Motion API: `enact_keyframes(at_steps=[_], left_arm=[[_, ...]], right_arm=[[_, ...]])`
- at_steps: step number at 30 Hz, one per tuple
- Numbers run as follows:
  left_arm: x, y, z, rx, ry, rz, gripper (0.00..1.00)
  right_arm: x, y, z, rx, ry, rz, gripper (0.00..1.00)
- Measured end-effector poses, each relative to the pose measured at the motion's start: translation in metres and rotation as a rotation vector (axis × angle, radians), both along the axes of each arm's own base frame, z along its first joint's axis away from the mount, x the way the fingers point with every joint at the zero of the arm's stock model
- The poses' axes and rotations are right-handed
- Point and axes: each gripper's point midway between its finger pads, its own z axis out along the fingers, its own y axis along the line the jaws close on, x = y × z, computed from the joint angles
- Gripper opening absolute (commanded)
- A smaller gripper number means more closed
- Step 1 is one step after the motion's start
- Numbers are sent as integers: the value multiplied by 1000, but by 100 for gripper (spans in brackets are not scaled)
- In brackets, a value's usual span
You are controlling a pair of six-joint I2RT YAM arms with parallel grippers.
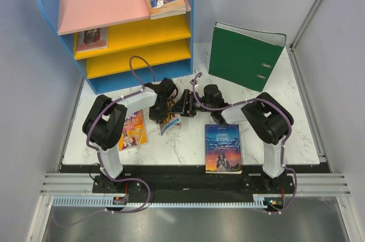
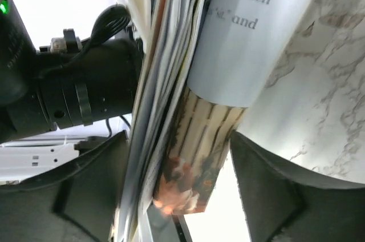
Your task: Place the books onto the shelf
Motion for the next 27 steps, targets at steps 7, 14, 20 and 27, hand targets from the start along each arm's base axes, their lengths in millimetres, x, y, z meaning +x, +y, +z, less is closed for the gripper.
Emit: enact_keyframes(at_steps=[7,14,20,27], left_arm=[[2,-10,-1,-40,-6,-11,2],[3,-10,-1,-39,-9,-6,3],[3,-12,7,-77,-51,3,45],[2,-30,92,-385,-365,13,69]], right_arm=[[-5,0,-4,-3,-11,8,0],[-8,0,-3,-8,7,23,0],[-11,-10,0,-76,-16,16,0],[-17,-50,34,-78,-43,-22,0]])
